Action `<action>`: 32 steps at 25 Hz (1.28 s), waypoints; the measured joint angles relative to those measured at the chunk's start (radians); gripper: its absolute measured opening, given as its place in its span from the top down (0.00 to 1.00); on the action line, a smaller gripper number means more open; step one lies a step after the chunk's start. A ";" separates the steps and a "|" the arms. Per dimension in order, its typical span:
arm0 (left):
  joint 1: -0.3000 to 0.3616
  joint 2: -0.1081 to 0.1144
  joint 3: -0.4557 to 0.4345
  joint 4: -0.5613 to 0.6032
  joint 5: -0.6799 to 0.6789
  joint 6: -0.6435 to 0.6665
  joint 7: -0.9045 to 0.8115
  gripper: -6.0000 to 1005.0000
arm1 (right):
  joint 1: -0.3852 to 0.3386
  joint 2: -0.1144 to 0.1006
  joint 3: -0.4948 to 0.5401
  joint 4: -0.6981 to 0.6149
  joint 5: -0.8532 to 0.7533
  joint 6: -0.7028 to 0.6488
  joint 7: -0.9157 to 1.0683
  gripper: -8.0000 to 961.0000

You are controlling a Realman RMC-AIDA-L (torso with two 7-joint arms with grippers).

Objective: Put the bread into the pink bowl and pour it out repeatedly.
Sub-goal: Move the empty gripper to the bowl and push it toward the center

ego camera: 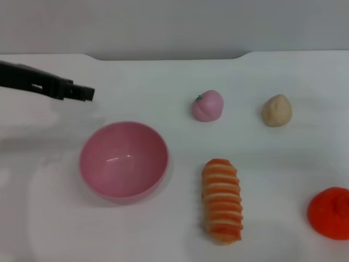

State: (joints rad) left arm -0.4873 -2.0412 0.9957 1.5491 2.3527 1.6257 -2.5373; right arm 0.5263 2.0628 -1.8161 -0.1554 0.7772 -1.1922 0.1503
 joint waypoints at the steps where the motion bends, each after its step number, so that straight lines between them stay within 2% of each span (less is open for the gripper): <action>1: 0.000 -0.006 0.005 -0.007 0.009 0.003 -0.001 0.44 | 0.000 -0.002 0.000 -0.001 -0.002 0.000 0.000 0.45; 5: 0.004 -0.014 0.026 -0.060 0.018 -0.025 -0.012 0.43 | 0.000 -0.007 0.000 -0.005 -0.013 -0.002 0.000 0.45; 10: 0.012 -0.017 0.045 -0.162 -0.001 -0.099 -0.012 0.36 | -0.005 -0.007 0.000 -0.007 -0.014 -0.003 0.000 0.45; 14: -0.003 -0.012 0.050 -0.241 -0.001 -0.130 0.007 0.30 | -0.008 -0.006 0.000 -0.008 -0.014 -0.007 0.000 0.45; 22: -0.012 -0.009 0.048 -0.315 0.014 -0.173 0.032 0.23 | -0.010 -0.002 0.000 -0.010 -0.014 -0.020 0.000 0.45; 32: -0.008 -0.005 0.043 -0.395 0.086 -0.231 0.048 0.23 | -0.010 0.000 -0.001 -0.025 -0.037 -0.052 0.009 0.45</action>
State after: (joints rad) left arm -0.4951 -2.0466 1.0383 1.1546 2.4385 1.3946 -2.4895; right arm 0.5161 2.0633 -1.8174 -0.1806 0.7403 -1.2447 0.1594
